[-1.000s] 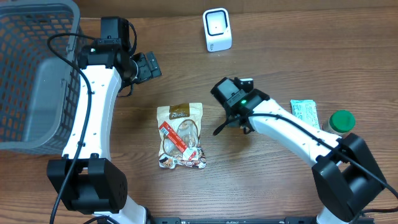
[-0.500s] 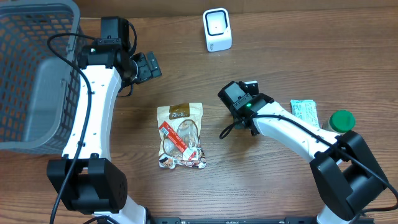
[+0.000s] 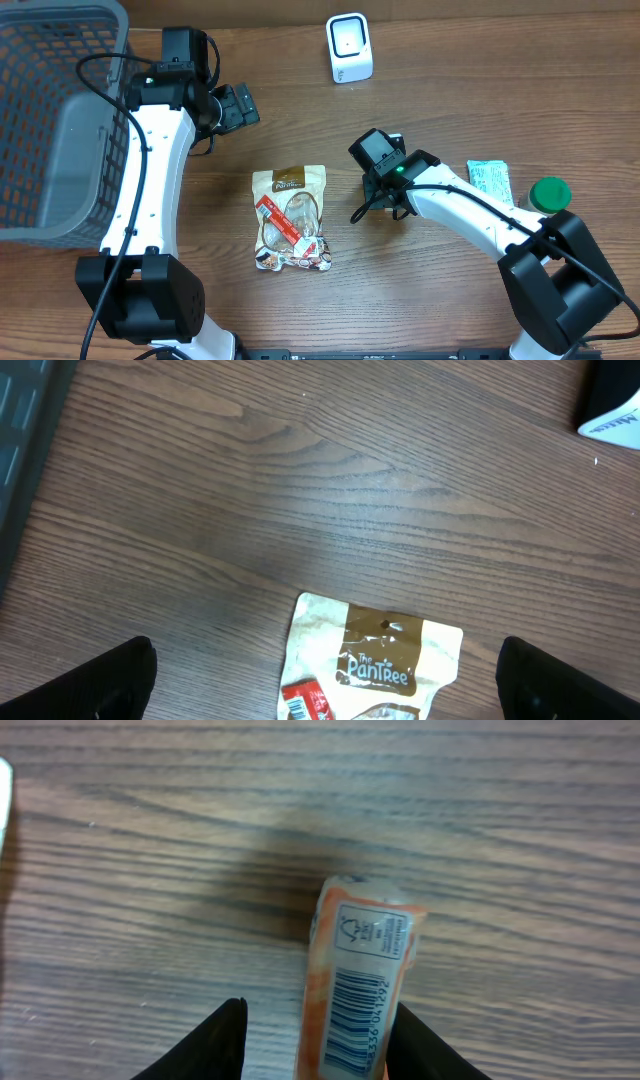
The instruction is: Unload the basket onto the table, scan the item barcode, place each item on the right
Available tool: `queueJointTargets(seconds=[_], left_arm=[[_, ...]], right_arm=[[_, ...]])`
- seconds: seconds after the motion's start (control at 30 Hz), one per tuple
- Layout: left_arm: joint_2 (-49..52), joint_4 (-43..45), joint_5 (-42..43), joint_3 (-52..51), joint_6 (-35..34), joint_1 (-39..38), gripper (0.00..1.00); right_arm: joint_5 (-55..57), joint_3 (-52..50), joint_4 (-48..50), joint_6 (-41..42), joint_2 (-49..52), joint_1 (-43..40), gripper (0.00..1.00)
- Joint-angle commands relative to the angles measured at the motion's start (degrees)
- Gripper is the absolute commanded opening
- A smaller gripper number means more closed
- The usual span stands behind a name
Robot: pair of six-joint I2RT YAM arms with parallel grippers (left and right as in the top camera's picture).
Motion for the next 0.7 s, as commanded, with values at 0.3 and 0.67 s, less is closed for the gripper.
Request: queueJointTargets(seconds=[0.3,0.67], left_arm=[[-1.1,-0.1,-0.3,0.8,1.2,0.2,1.00],[-1.1,-0.1,-0.3,0.8,1.2,0.2,1.00]], right_arm=[[9.3,0.9,-3.1,0.0,-0.9,-1.1,0.19],[28.1,1.2,-10.8,0.1,-0.9,-1.3,0.11]])
